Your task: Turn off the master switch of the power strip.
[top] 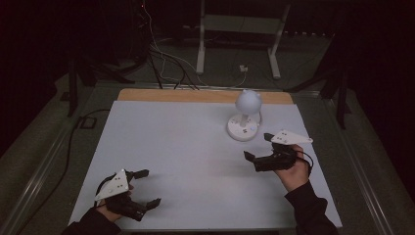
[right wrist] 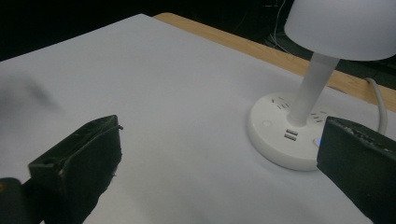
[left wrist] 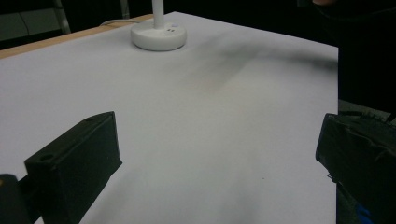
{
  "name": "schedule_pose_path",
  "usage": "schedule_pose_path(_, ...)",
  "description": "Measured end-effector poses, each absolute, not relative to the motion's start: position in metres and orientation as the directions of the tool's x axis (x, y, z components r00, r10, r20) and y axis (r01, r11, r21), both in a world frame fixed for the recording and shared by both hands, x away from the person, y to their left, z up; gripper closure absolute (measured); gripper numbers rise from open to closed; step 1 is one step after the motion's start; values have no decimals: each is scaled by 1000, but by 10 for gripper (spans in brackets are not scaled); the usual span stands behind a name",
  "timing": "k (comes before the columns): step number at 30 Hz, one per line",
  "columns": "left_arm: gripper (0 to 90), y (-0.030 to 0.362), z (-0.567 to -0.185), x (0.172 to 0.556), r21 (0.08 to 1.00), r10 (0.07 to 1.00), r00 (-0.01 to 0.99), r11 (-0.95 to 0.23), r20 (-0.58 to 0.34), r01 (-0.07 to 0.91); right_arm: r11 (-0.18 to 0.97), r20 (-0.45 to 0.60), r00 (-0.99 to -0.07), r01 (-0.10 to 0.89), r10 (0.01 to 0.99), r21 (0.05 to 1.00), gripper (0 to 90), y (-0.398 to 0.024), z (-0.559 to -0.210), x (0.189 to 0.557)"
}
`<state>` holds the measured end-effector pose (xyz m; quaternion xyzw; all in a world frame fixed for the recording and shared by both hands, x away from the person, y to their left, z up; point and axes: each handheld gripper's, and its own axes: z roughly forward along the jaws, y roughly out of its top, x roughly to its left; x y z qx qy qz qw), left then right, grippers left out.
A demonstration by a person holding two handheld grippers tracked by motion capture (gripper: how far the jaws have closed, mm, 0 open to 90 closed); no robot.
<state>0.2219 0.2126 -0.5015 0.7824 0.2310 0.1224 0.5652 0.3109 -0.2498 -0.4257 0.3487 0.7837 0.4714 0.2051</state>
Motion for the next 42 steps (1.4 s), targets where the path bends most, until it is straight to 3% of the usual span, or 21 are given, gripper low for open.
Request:
schedule_pose_path(30, 4, 213, -501, 221, 942, 497, 865, -253, -70, 221, 290, 53, -628, 431, 776, 855, 0, -260, -445, 379)
schedule_pose_path(42, 4, 213, -501, 221, 940, 498, 864, -258, -70, 225, 219, 85, -541, 474, 837, 853, 0, -270, -459, 404)
